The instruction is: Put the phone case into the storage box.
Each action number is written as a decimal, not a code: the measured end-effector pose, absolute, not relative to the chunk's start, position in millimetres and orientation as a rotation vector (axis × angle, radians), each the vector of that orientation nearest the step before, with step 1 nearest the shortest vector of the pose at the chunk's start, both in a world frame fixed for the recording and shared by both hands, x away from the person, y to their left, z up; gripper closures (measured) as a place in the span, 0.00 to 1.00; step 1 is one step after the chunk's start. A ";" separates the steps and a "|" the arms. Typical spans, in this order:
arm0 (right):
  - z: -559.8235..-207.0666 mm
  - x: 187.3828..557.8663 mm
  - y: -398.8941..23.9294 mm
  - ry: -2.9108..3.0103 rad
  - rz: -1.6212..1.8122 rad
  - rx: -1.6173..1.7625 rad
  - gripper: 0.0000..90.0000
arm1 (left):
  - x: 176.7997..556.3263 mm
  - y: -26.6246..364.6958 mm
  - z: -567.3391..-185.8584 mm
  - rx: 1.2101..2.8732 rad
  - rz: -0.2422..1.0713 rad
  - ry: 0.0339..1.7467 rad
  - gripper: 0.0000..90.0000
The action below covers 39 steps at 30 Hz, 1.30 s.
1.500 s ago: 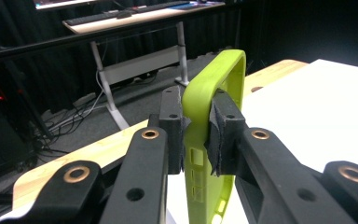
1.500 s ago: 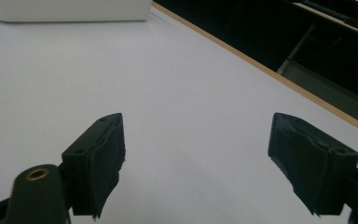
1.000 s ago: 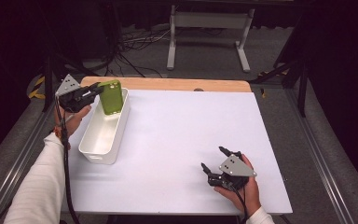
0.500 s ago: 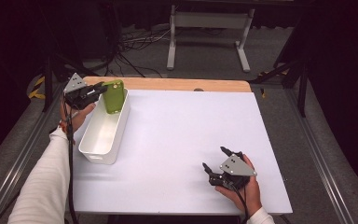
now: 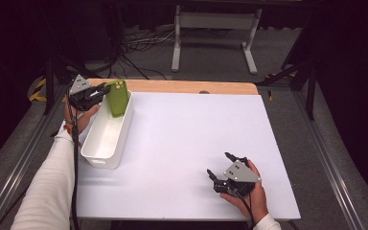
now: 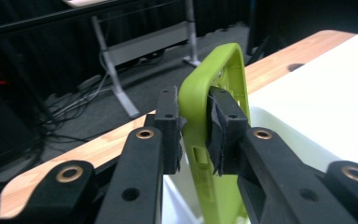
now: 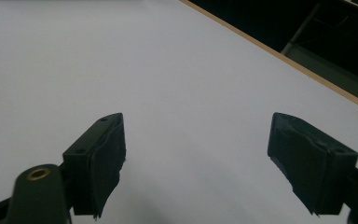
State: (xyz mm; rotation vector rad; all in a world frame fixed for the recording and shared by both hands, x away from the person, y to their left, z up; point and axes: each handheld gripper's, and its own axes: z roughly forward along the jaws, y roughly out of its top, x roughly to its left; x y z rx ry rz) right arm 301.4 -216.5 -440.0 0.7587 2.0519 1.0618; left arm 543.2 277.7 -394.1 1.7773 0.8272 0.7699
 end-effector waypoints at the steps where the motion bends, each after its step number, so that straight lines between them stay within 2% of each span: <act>1: -440.0 301.5 -216.2 2.053 1.060 0.756 0.22 | 544.2 277.6 -395.0 1.776 0.779 0.829 0.83; 5: -441.3 301.7 -215.5 2.061 1.059 0.755 0.22 | 546.8 275.2 -396.5 1.790 0.815 0.850 0.79; 25: -443.0 302.6 -213.5 2.089 1.047 0.736 0.22 | 557.6 267.0 -392.9 1.841 0.842 0.892 0.71; 39: -442.7 303.3 -215.0 2.091 1.038 0.741 0.22 | 565.3 264.5 -393.9 1.864 0.793 0.913 0.66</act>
